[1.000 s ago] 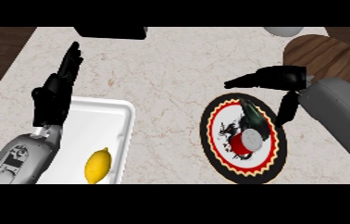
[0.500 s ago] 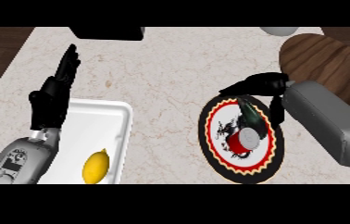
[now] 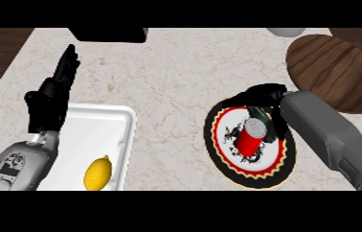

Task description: Pick the eggplant from the plate and place it in the bowl

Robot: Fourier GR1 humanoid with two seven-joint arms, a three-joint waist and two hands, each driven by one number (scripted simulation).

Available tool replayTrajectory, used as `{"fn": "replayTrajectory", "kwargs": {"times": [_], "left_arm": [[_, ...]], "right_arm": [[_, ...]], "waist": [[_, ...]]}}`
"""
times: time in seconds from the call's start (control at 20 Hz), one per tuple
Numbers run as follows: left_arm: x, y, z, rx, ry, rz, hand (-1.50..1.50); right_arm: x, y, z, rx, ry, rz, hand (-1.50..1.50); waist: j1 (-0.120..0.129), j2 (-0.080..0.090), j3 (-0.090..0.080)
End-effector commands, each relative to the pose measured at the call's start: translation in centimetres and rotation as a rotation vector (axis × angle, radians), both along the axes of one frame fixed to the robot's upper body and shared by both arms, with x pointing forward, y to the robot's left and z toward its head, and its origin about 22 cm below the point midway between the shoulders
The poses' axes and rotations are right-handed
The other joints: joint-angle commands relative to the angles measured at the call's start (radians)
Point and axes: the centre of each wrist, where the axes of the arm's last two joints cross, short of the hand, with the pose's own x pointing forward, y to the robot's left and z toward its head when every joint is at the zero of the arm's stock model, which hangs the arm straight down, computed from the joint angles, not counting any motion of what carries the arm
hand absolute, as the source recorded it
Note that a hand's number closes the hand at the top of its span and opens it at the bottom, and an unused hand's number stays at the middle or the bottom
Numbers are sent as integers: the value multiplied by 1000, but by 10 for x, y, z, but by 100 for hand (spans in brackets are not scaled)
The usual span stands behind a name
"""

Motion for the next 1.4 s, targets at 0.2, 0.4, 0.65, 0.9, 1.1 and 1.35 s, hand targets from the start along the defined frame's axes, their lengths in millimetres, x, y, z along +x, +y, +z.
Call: {"fn": "replayTrajectory", "kwargs": {"times": [0.2,0.4,0.65,0.9,1.1,1.35], "left_arm": [[-2,8,-6,0,-6,2,0],[-4,8,1,-6,10,4,0],[-3,-3,-3,7,8,3,0],[-6,-8,-11,0,10,6,0],[-24,25,-21,7,48,115,0],[-23,35,-19,1,59,183,0]], "right_arm": [[-9,-8,-27,89,26,158,150],[-13,8,-40,97,45,148,150],[-9,12,-37,174,55,136,150],[11,-1,-3,269,-16,151,150],[-49,12,-64,254,-110,-25,150],[-89,-18,-89,345,-137,-192,150]], "waist": [[-2,3,2],[-2,2,2],[-8,-1,2],[-7,1,2],[-108,-48,-3],[-184,-61,-4]]}}
